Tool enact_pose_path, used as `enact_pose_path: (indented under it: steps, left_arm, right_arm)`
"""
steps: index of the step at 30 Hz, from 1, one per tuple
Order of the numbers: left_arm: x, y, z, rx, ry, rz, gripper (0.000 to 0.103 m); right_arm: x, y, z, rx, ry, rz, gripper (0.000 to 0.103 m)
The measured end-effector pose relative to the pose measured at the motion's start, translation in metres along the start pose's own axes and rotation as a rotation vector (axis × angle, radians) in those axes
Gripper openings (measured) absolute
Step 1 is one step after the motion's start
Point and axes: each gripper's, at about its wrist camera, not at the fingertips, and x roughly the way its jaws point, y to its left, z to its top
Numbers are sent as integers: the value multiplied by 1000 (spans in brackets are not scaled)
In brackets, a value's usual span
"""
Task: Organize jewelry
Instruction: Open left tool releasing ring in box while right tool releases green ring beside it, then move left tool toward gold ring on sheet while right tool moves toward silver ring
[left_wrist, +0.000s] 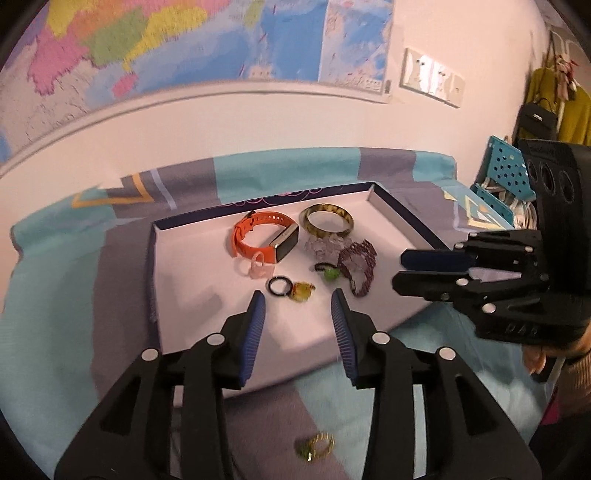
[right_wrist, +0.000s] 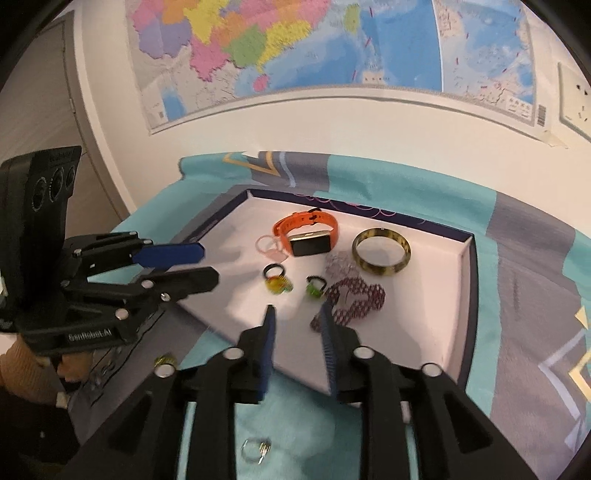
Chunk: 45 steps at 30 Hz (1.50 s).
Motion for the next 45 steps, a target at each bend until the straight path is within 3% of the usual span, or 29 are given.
enact_pose_path:
  steps: [5,16,28,35,45]
  left_arm:
    - [-25,-2,-23,26,-16,-1,46]
    - [-28,-7,-69,37,71,5,50]
    - [-20,-13,-79,60,129,20,51]
    - [-10,-15,-79,52,158,32,46]
    - [-10,-10,-78,22,169,48,17]
  right_arm:
    - [-15,9,-26,-12,22,21,29]
    - [-14,21,-72,18,111,18,36]
    - [-12,31,-80,14,108,-13,41]
    - [-13,33,-81,8,105,-20,45]
    - [-11,39,-82,-9,101,-39,50]
